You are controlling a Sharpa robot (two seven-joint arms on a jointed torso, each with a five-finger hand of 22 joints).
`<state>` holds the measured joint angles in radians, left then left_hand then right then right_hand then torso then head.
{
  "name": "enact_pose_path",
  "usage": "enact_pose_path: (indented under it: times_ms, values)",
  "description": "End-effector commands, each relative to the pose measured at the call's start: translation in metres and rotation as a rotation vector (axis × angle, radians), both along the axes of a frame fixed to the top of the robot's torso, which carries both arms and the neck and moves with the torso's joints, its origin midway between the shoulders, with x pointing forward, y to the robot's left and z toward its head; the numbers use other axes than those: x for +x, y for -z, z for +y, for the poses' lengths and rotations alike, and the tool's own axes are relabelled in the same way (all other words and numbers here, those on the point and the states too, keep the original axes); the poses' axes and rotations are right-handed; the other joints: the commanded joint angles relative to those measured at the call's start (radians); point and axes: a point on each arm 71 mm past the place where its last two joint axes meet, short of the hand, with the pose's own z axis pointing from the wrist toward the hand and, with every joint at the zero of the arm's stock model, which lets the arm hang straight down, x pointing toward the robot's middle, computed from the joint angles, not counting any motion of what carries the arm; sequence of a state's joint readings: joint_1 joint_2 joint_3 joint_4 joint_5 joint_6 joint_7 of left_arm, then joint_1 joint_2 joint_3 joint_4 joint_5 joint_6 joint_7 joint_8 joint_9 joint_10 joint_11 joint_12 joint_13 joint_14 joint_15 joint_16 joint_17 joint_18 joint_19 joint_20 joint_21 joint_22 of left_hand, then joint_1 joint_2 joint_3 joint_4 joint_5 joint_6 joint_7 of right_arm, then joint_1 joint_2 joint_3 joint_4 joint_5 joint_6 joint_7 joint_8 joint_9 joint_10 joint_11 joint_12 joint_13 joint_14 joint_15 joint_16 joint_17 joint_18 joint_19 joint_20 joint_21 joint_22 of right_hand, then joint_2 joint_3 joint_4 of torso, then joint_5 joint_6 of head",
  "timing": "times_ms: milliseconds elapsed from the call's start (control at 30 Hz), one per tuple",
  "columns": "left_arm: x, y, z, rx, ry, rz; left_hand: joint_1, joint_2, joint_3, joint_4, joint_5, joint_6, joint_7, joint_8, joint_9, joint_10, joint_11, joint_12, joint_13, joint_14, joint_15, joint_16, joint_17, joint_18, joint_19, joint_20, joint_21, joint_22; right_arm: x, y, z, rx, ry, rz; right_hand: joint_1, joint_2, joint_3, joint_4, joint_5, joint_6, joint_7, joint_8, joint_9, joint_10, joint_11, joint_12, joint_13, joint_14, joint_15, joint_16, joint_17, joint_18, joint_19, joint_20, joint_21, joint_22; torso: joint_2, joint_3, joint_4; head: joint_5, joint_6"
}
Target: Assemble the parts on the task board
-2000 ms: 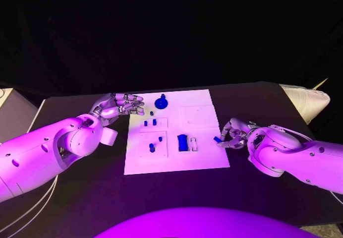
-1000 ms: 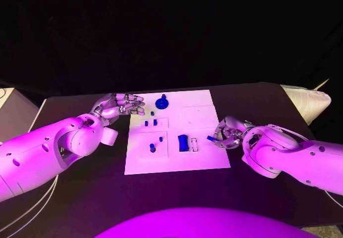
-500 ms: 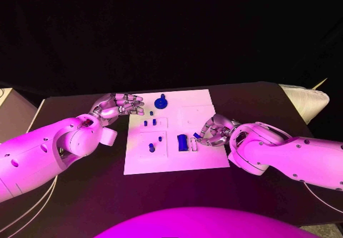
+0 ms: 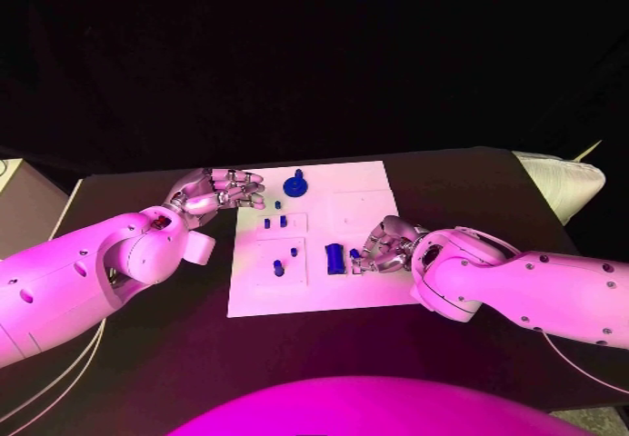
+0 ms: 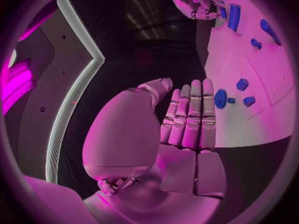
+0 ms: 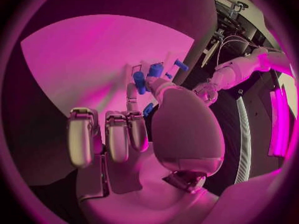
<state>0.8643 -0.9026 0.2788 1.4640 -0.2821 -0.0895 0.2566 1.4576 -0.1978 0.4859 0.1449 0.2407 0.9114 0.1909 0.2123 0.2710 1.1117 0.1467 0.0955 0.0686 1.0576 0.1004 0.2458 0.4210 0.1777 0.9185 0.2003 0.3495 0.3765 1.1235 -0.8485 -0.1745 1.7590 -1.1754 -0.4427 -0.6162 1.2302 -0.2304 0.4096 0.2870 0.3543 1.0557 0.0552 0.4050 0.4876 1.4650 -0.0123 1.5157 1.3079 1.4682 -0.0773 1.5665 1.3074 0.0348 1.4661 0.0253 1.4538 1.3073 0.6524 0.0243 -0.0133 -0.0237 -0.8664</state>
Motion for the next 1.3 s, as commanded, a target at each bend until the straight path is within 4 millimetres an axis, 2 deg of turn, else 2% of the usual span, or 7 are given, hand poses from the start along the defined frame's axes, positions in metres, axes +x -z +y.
enact_pose_path:
  times_ms: [33,467,667,1300]
  values:
    - [-0.0010,-0.0006,-0.0024,-0.014,0.019,0.001,0.001,0.004,-0.001,0.005,0.006,0.004,0.004,-0.004,0.000,0.005,-0.001,-0.005,-0.001,0.006,0.000,-0.004,0.001,0.001,0.008,0.001,-0.004,-0.001,-0.0011,0.0035,0.0004,-0.040,-0.013,0.022,-0.012,0.001,-0.004,0.000,-0.003,0.005,-0.001,0.003,0.001,0.084,-0.007,0.005,0.241,0.103,-0.005,0.004,0.263,-0.010,0.081,-0.003,0.001,0.206,0.000,0.0003,-0.0012,-0.001,-0.001]
    - [-0.0012,-0.0007,-0.0019,-0.013,0.019,0.001,0.001,0.004,-0.001,0.005,0.006,0.004,0.004,-0.004,0.000,0.005,-0.001,-0.005,-0.001,0.006,0.000,-0.004,0.001,0.001,0.008,0.001,-0.004,-0.001,0.0022,0.0063,-0.0003,-0.072,-0.020,0.000,-0.016,0.001,-0.006,-0.001,-0.004,0.005,-0.001,0.004,0.001,0.084,-0.007,0.005,0.241,0.103,-0.006,0.004,0.263,-0.010,0.080,-0.004,-0.001,0.206,0.000,0.0005,-0.0011,0.001,-0.003]
    - [-0.0012,-0.0007,-0.0019,-0.013,0.019,0.001,0.001,0.004,-0.001,0.005,0.006,0.004,0.004,-0.004,0.000,0.005,-0.001,-0.006,-0.001,0.005,0.001,-0.005,0.002,0.001,0.007,0.001,-0.005,-0.001,0.0029,0.0058,0.0019,-0.067,-0.018,-0.017,-0.019,-0.001,-0.008,-0.001,-0.005,0.005,-0.001,0.004,0.001,0.084,-0.007,0.004,0.240,0.103,-0.006,0.004,0.263,-0.010,0.080,-0.004,-0.001,0.205,0.000,0.0016,-0.0005,0.002,-0.003]
    - [-0.0013,-0.0004,-0.0013,-0.011,0.021,0.005,0.000,0.004,-0.002,0.007,0.006,0.004,0.005,-0.004,0.000,0.006,-0.001,-0.007,-0.001,0.005,0.001,-0.006,0.002,0.000,0.007,0.002,-0.006,-0.002,0.0041,0.0086,0.0036,-0.068,-0.022,0.008,-0.051,0.007,-0.015,0.002,-0.005,0.006,-0.001,0.006,0.002,0.086,-0.007,0.008,0.243,0.103,-0.006,0.004,0.263,-0.011,0.081,-0.004,0.002,0.208,0.000,0.0007,-0.0011,0.002,-0.006]
